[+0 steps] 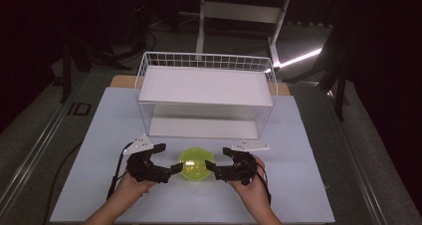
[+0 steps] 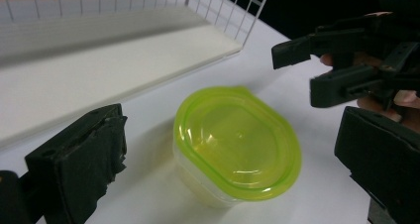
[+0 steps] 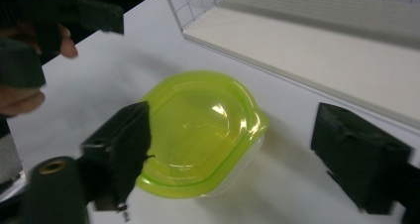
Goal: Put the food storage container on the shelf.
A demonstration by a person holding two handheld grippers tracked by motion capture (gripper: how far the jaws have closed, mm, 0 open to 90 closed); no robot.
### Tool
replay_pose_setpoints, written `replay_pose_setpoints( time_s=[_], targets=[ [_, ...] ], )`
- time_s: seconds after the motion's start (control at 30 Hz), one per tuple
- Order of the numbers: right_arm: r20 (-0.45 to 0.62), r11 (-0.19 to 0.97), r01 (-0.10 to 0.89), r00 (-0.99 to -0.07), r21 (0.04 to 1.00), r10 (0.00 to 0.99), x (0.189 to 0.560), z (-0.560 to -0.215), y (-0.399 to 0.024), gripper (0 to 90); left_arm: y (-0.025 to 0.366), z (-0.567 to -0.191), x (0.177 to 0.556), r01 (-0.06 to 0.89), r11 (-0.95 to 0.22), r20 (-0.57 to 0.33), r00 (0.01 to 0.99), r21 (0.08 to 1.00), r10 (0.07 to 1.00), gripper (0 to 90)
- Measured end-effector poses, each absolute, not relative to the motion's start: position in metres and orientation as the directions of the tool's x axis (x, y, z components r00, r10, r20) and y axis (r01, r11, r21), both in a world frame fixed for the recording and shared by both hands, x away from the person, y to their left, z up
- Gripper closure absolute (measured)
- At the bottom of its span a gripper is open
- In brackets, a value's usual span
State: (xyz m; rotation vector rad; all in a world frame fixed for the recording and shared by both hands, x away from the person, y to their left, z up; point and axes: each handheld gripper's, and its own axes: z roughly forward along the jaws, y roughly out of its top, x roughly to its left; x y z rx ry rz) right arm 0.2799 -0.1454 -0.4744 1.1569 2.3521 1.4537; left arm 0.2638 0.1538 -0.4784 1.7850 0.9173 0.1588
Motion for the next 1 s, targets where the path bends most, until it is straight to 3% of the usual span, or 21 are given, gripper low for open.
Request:
replay_pose_setpoints(
  time_s=[0.07, 0.13, 0.27, 0.4, 0.57, 0.8, 0.87, 1.0],
  targets=[
    [0.273, 0.217, 0.547, -0.675, 0.808, 0.686, 0.282, -0.477, -0.145, 24.3, 0.152, -0.481, 0.266, 0.529, -0.128, -0.321, 0.670, 0.839, 0.669, 7.9],
    [0.280, 0.214, 0.558, -0.667, 0.802, 0.691, 0.283, -0.478, -0.145, 32.8, 0.150, -0.484, 0.267, 0.545, -0.129, -0.329, 0.660, 0.828, 0.675, 10.3],
    [0.291, 0.208, 0.575, -0.654, 0.791, 0.698, 0.285, -0.481, -0.145, 38.9, 0.147, -0.491, 0.269, 0.592, -0.135, -0.355, 0.634, 0.795, 0.687, 15.9],
    [0.296, 0.208, 0.600, -0.630, 0.773, 0.718, 0.285, -0.486, -0.145, 47.9, 0.146, -0.496, 0.270, 0.632, -0.144, -0.362, 0.600, 0.762, 0.714, 27.2],
    [0.291, 0.223, 0.612, -0.625, 0.759, 0.724, 0.285, -0.490, -0.142, 50.5, 0.147, -0.503, 0.274, 0.675, -0.133, -0.400, 0.571, 0.726, 0.717, 33.6],
    [0.295, 0.237, 0.632, -0.617, 0.738, 0.730, 0.284, -0.498, -0.141, 52.3, 0.145, -0.508, 0.275, 0.711, -0.131, -0.441, 0.558, 0.691, 0.703, 51.9],
    [0.291, 0.244, 0.630, -0.622, 0.737, 0.727, 0.284, -0.498, -0.140, 52.9, 0.142, -0.505, 0.273, 0.699, -0.151, -0.420, 0.571, 0.699, 0.705, 57.8],
    [0.294, 0.260, 0.630, -0.635, 0.732, 0.714, 0.282, -0.498, -0.137, 62.0, 0.139, -0.503, 0.268, 0.679, -0.169, -0.377, 0.577, 0.714, 0.725, 61.5]
  ],
)
